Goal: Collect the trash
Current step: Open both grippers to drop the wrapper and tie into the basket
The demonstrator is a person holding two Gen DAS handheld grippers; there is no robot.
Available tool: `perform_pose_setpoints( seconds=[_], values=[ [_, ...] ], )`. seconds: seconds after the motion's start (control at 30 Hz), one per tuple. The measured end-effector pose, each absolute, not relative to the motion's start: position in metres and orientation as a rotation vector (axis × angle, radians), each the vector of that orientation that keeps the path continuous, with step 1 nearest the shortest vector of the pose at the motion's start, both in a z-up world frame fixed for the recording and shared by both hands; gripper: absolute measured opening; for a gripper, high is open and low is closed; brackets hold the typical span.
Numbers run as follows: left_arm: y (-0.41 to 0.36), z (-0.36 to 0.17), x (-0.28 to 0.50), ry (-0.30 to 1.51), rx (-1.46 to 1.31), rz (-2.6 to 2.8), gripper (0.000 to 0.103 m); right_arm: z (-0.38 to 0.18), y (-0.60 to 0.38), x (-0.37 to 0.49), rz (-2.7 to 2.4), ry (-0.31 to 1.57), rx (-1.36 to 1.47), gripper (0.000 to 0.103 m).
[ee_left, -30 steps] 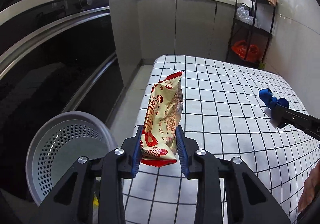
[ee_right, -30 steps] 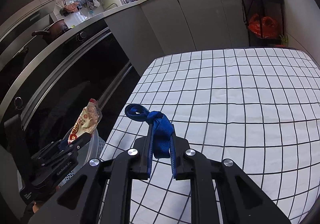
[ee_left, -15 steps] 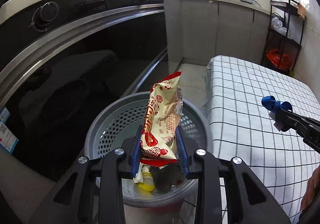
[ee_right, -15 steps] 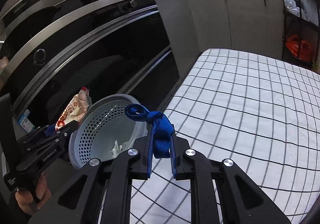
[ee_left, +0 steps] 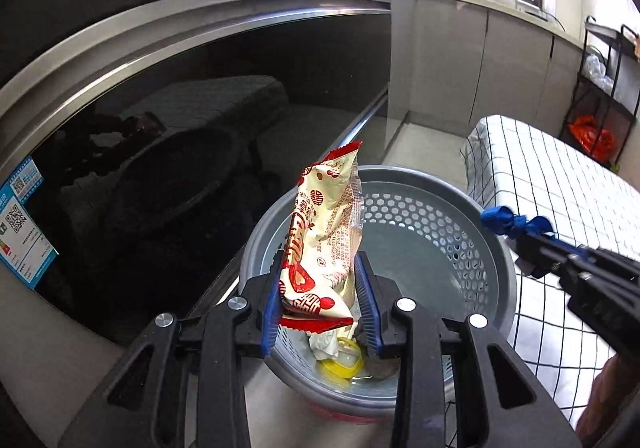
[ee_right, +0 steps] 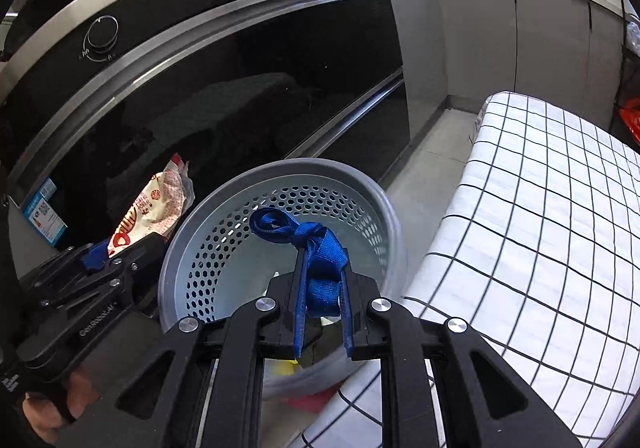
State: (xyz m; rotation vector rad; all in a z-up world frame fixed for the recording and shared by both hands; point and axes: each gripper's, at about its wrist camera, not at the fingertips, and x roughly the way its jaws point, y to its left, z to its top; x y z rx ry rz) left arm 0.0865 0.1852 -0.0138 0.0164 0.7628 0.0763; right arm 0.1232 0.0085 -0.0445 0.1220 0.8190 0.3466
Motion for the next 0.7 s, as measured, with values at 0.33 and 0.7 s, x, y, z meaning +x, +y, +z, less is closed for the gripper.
perform_pose_setpoints(
  seconds=[0.33,0.7],
  values=[
    [0.196,-0.012,0.083,0.757,-0.023,0.077,0.065,-0.045,0.02,0.134,0.343,0.802,0.111,0.049],
    [0.196,-0.009,0.084,0.739,-0.042,0.077,0.078,-0.04,0.014,0.125,0.316,0.794,0.132,0.05]
  ],
)
